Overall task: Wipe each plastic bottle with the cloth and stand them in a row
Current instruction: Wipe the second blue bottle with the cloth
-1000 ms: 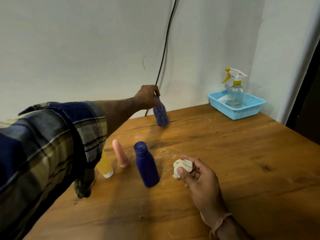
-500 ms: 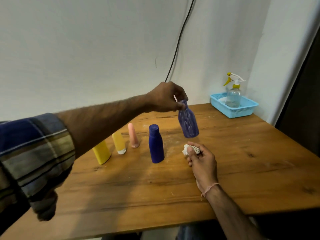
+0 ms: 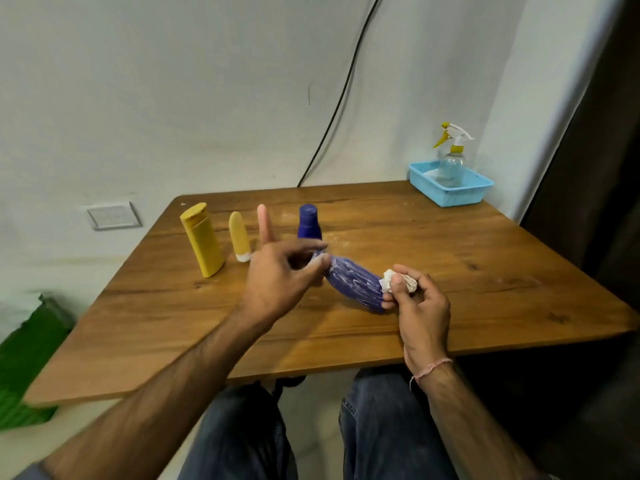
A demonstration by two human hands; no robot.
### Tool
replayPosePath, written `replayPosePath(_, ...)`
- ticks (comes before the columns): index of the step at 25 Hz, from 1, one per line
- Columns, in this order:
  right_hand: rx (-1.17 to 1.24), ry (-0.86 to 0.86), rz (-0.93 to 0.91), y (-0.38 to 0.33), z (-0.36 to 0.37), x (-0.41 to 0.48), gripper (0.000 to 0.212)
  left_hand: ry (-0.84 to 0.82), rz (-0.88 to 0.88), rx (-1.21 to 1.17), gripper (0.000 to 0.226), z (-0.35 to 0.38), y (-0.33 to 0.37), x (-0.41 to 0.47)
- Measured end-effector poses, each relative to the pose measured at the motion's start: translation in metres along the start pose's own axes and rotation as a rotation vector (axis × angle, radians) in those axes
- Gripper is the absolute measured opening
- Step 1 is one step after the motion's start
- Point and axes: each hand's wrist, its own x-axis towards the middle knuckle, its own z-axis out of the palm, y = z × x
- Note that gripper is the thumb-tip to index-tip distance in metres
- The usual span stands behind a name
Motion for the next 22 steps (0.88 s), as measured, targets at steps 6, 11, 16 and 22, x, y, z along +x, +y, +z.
replayPosePath(6,-0.069,-0.097,-0.036,0.002,-0.001,-0.021,0.035,0.086,-0.275,-0.234,0.043,0.003,-0.047,-0.054)
replayPosePath(11,-0.124,-0.105,0.021,0.002,-0.004,-0.02,0.04,0.13,-0.258,-0.123,0.042,-0.003,-0.059,-0.066)
replayPosePath(16,-0.495,0.003,-0.194,-0.002,-0.002,-0.019,0.019,0.136,-0.242,-0.113,0.038,-0.006,-0.064,-0.072)
replayPosePath(22,-0.661,-0.024,-0.373,-0.005,0.034,-0.037,0.013,0.152,-0.199,-0.141,0.038,-0.001,-0.06,-0.073)
